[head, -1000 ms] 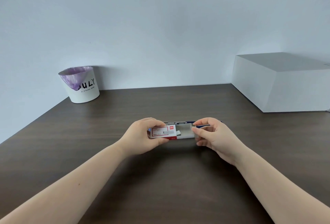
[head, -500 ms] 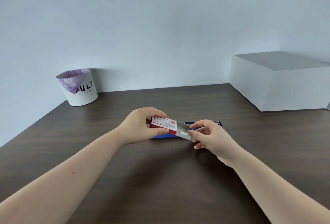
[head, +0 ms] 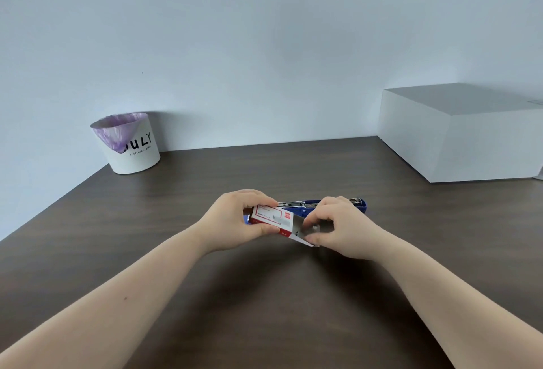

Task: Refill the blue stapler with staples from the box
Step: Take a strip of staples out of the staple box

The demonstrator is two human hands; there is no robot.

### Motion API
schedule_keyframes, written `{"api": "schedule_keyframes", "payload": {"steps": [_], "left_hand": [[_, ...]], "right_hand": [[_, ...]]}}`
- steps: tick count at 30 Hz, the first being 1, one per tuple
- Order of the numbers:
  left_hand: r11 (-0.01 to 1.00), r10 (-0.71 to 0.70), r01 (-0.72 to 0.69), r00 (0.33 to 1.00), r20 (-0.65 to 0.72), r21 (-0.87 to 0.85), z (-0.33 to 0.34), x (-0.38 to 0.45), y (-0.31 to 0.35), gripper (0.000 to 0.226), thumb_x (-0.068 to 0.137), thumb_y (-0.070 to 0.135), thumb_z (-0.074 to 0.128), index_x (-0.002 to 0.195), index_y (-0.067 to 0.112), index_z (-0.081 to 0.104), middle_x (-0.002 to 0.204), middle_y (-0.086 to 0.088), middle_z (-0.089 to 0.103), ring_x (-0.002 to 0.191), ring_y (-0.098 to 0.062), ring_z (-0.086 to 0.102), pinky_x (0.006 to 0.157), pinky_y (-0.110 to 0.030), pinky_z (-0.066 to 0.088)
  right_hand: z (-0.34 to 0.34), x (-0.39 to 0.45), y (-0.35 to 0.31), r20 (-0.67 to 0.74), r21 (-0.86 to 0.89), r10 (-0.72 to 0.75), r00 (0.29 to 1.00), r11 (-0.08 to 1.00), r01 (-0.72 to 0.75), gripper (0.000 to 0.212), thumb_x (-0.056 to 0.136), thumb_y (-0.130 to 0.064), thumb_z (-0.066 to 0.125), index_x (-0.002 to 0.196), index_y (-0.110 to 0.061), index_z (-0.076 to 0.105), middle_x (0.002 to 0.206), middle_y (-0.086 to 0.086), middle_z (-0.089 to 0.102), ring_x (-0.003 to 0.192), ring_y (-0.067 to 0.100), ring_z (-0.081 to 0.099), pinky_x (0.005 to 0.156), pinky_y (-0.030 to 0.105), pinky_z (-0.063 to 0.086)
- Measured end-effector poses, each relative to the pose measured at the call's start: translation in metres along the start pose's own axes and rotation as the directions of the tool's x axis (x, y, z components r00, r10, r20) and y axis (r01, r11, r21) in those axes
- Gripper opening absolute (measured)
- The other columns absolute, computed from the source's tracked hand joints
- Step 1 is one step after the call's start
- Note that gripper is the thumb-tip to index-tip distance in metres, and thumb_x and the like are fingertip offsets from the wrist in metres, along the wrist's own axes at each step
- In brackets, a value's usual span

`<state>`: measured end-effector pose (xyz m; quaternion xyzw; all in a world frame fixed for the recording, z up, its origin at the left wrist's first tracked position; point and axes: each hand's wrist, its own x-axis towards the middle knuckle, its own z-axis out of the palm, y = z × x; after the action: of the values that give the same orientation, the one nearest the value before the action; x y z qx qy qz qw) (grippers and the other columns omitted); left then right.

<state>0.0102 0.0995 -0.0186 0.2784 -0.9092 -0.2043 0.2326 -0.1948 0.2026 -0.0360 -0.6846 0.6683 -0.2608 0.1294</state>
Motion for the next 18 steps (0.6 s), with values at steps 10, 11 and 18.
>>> {"api": "schedule_keyframes", "payload": {"steps": [10, 11, 18], "left_hand": [[1.000, 0.016, -0.016, 1.000, -0.023, -0.002, 0.008, -0.004, -0.011, 0.047, 0.066, 0.049, 0.071, 0.107, 0.026, 0.067, 0.103, 0.013, 0.068, 0.095, -0.001, 0.062, 0.087, -0.020, 0.050], [1.000, 0.013, -0.013, 1.000, -0.025, -0.001, 0.008, -0.004, -0.012, 0.047, 0.066, 0.047, 0.072, 0.107, 0.026, 0.067, 0.104, 0.013, 0.068, 0.095, -0.001, 0.061, 0.087, -0.020, 0.050], [1.000, -0.011, 0.010, 0.999, -0.034, -0.008, 0.013, -0.007, -0.017, 0.051, 0.064, 0.051, 0.071, 0.108, 0.027, 0.067, 0.104, 0.015, 0.066, 0.095, -0.001, 0.062, 0.089, -0.020, 0.050]], "right_hand": [[0.002, 0.007, -0.008, 0.081, -0.077, -0.057, 0.995, 0.995, 0.064, 0.016, 0.083, -0.029, 0.067, 0.096, -0.022, 0.072, 0.106, -0.003, 0.056, 0.108, 0.015, 0.039, 0.095, 0.023, 0.032], [0.002, 0.006, -0.007, 0.078, -0.051, -0.055, 0.995, 0.997, 0.059, 0.014, 0.082, -0.029, 0.067, 0.095, -0.023, 0.071, 0.106, -0.003, 0.058, 0.108, 0.015, 0.040, 0.095, 0.023, 0.033], [0.012, 0.007, -0.004, -0.023, -0.023, -0.076, 0.997, 0.997, 0.076, 0.010, 0.082, -0.020, 0.066, 0.091, -0.025, 0.067, 0.081, -0.016, 0.059, 0.075, 0.001, 0.048, 0.076, 0.022, 0.042]]}}
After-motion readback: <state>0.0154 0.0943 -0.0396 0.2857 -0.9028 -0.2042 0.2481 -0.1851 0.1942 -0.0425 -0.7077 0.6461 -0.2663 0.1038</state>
